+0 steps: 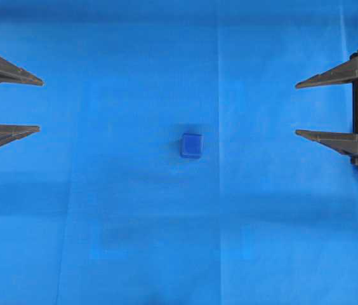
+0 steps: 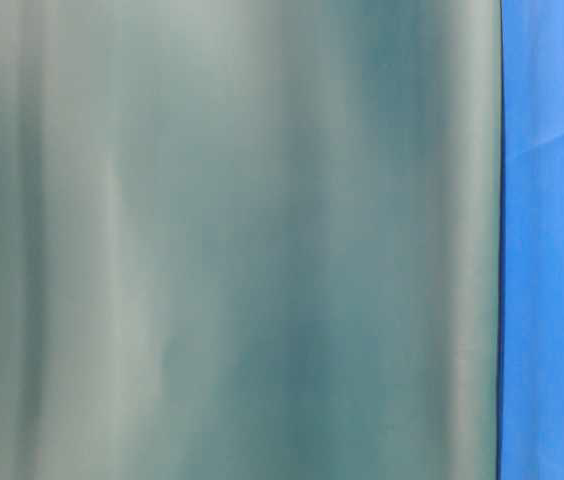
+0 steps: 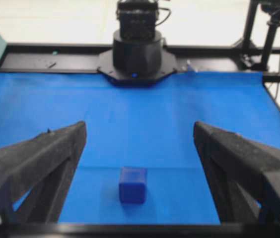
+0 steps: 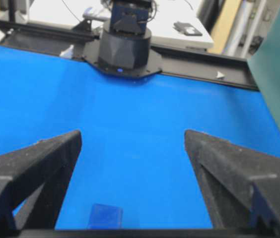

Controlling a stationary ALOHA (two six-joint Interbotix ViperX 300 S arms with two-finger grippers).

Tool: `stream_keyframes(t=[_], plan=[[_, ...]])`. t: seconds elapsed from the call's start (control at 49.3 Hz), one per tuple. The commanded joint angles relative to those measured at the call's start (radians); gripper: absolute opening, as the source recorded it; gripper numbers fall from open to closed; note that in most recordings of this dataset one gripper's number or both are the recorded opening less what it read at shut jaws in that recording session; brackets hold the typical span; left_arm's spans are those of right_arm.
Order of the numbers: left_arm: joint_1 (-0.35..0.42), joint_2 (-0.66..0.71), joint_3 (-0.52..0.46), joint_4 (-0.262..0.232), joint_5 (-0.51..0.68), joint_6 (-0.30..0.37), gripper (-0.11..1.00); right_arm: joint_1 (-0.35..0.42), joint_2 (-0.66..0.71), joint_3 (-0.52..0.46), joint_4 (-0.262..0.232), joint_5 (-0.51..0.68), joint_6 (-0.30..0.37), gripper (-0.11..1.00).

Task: Handover the blue block to the right arm after grasping it with the left arm, then place it in the designated position.
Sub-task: 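Open the left gripper and move it toward the blue cube, then lower the open left gripper over the blue cube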

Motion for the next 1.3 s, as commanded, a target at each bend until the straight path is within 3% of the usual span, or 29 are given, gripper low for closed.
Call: stream_keyframes(t=[0.0,0.203,0.649,1.277], plan=[[-0.003,0.023,-0.018,0.002,-0.02,0.0,0.91,-0.006,0.012,-0.029,0.006,-0.006,0.002,0.96],[-0.002,0.127,-0.058,0.002,-0.092,0.002,0.91,-0.015,0.028,-0.035,0.005,-0.009,0.002,0.96],[0.011,0.456,-0.241,0.002,-0.235,0.002,0.91,-0.017,0.035,-0.04,0.009,-0.009,0.003,0.96],[0.021,0.859,-0.614,0.002,-0.224,0.009,0.9,-0.017,0.048,-0.04,0.008,-0.02,0.003,0.96]])
